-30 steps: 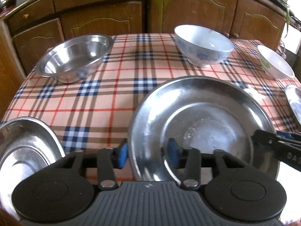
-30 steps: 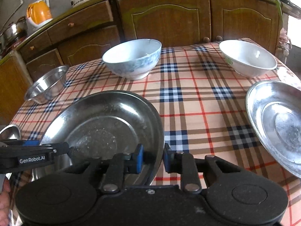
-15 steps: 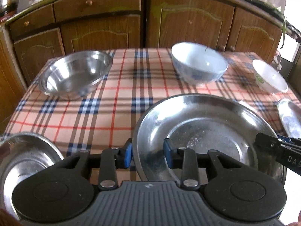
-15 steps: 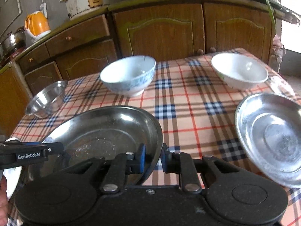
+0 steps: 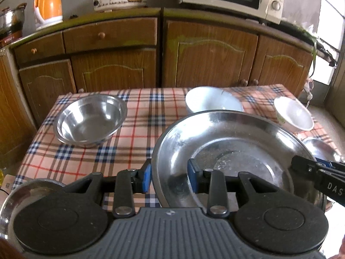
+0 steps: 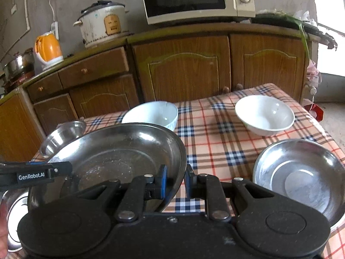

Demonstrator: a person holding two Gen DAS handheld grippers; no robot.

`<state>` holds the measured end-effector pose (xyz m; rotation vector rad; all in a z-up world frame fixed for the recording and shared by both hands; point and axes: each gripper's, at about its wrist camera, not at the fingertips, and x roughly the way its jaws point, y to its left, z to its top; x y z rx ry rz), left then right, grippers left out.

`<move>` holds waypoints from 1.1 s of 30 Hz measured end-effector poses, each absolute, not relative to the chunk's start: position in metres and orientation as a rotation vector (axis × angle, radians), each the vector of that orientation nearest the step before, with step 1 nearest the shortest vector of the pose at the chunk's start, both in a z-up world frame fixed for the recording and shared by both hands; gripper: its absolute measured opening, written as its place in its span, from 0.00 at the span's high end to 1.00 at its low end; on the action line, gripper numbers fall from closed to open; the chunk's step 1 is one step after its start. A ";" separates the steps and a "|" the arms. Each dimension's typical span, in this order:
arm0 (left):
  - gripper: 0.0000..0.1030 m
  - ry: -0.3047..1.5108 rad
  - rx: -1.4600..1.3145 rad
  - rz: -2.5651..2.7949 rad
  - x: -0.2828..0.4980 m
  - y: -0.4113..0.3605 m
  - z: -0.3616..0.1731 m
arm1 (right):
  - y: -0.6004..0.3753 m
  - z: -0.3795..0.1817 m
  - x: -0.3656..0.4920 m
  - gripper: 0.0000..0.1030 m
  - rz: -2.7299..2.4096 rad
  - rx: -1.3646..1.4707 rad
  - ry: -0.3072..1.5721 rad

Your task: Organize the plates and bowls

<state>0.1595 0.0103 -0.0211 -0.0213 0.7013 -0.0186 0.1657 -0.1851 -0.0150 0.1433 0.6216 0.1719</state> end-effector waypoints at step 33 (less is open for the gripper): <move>0.67 0.617 -0.017 -0.034 0.111 -0.004 0.022 | -0.204 0.043 0.113 0.78 0.153 0.155 0.507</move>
